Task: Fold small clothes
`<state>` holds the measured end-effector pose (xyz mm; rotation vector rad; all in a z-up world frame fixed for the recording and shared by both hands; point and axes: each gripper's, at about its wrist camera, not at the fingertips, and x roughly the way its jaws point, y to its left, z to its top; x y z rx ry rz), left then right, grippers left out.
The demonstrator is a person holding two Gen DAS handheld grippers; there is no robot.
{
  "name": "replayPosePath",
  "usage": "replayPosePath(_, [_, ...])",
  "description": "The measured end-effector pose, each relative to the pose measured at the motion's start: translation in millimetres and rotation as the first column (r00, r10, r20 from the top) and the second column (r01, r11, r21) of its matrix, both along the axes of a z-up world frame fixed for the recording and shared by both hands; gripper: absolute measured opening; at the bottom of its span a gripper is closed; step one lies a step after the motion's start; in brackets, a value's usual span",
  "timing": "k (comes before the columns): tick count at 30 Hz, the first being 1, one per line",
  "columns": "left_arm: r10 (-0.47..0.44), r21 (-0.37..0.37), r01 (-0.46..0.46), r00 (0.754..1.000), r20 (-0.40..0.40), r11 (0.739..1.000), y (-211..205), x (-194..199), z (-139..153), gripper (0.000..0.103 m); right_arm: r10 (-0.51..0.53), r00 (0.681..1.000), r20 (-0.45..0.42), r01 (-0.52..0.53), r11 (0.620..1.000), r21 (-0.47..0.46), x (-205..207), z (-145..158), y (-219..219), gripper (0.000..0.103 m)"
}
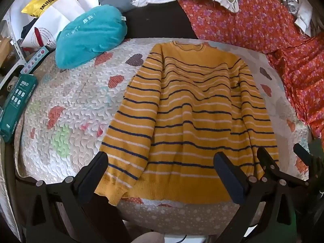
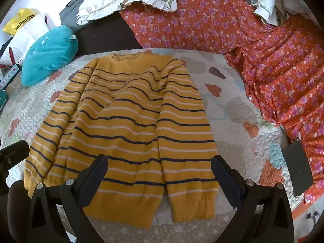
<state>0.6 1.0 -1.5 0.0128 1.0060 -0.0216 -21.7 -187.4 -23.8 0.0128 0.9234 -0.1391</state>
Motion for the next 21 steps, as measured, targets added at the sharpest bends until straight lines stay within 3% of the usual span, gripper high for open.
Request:
replayPosePath(5, [-0.007,-0.004,0.006,1.0,-0.026,1.0,5.9,5.1,-4.1,0.103,-0.001,1.0,-0.001,0.001,1.0,-0.005,1.0,-2.2,0.2,0.103])
replayPosePath(11, [0.005,0.039,-0.002,0.997,-0.074,0.999,-1.0,4.0,-30.1,0.103,-0.003,1.0,-0.009,0.003,1.0,-0.01,0.6,-10.3,0.9,0.103])
replayPosePath(21, [0.031,0.067,-0.016,0.973,-0.23,0.998,8.8,11.3,-79.5,0.103,0.005,0.999,-0.049,-0.006,1.0,-0.018,1.5,-16.8,-1.3,0.103])
